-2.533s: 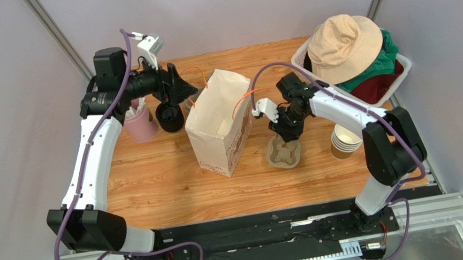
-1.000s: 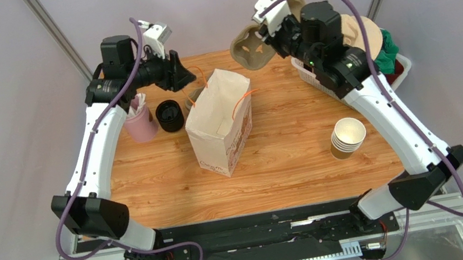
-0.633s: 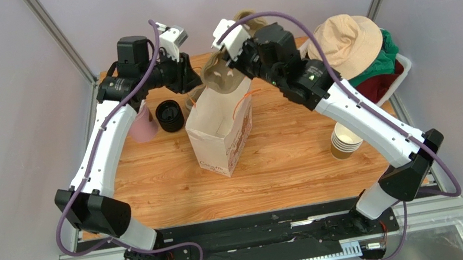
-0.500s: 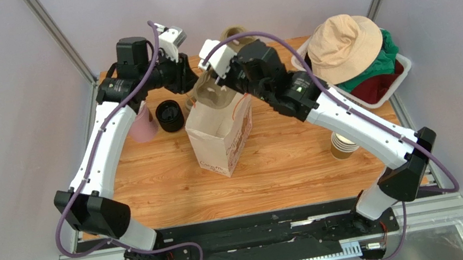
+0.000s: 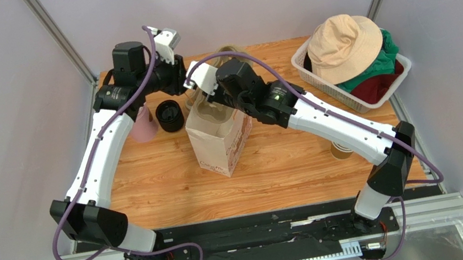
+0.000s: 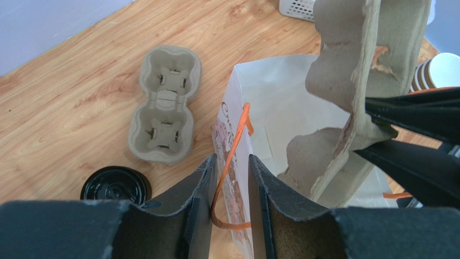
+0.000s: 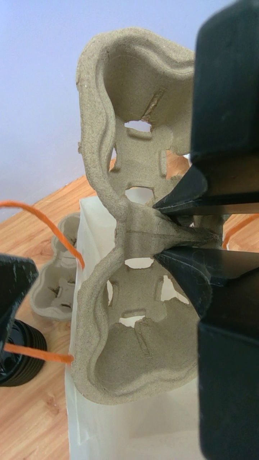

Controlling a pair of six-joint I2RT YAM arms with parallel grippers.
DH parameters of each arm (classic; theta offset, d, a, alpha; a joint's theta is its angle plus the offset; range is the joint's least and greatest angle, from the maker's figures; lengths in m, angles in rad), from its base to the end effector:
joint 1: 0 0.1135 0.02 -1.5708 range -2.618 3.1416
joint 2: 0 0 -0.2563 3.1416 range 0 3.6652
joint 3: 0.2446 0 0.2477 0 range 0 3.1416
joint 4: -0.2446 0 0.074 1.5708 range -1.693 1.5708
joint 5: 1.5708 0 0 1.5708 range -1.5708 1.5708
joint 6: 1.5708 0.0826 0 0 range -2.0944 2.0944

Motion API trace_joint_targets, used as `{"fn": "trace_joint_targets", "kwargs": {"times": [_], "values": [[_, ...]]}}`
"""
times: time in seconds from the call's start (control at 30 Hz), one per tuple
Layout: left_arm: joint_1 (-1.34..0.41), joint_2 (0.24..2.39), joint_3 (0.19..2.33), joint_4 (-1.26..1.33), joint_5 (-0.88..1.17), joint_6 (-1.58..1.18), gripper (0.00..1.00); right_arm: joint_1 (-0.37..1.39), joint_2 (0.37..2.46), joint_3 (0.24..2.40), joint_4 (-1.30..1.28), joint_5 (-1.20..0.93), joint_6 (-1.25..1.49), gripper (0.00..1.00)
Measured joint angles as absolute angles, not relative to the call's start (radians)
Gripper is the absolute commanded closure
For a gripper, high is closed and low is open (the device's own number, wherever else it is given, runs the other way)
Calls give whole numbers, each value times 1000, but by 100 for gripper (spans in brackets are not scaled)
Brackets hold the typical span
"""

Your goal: Pack the takeout coffee

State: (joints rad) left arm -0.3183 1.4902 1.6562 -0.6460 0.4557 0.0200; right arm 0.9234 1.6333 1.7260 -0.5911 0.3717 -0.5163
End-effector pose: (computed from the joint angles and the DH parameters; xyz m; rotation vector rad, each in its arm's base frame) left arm 0.3285 -0.1465 0.3994 0.6263 1.9625 -0.6517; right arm 0.2666 0.3028 0.3791 -1.1633 1.6695 -0.1294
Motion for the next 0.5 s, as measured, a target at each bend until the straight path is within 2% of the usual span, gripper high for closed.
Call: {"fn": "trace_joint_targets", "kwargs": {"times": [0.5], "values": [[-318, 1488, 1639, -625, 391, -2, 69, 1000, 1652, 1715, -689, 366, -443, 83]]}}
